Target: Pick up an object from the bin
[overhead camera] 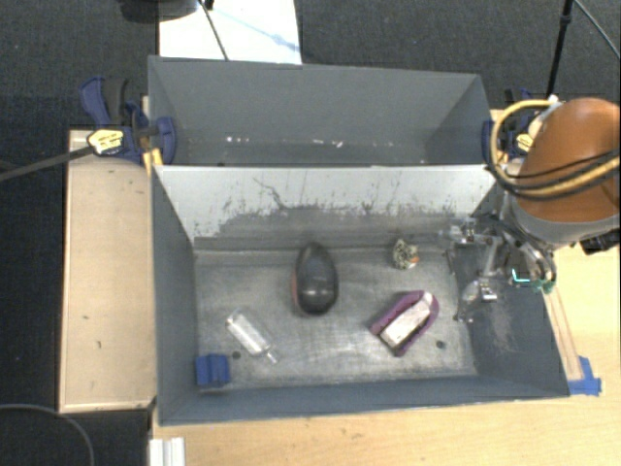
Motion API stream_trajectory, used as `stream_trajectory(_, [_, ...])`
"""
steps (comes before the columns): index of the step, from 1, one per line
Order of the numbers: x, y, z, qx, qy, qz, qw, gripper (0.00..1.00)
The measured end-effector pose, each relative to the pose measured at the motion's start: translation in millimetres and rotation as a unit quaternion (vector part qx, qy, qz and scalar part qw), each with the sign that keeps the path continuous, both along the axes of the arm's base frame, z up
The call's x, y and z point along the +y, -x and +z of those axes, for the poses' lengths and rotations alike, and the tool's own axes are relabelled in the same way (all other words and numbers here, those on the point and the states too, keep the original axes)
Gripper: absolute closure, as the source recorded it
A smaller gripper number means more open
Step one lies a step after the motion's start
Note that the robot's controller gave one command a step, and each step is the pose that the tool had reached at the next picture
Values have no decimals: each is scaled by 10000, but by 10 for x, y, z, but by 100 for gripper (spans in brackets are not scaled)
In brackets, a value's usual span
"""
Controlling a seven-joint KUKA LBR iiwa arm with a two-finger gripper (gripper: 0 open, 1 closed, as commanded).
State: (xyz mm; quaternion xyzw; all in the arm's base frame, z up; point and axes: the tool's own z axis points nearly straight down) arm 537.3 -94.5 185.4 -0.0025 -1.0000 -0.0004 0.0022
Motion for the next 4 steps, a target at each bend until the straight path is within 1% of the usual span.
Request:
stream_trajectory(1, [423,32,-1160,-25,-7,2089,9779,0])
stream_trajectory(2, [596,122,-843,-51,-1,2874,9578,0])
stream_trajectory(3, [445,124,-850,-55,4,2814,9596,0])
stream_trajectory(4, [487,154,-1150,-28,-6,3471,9378,0])
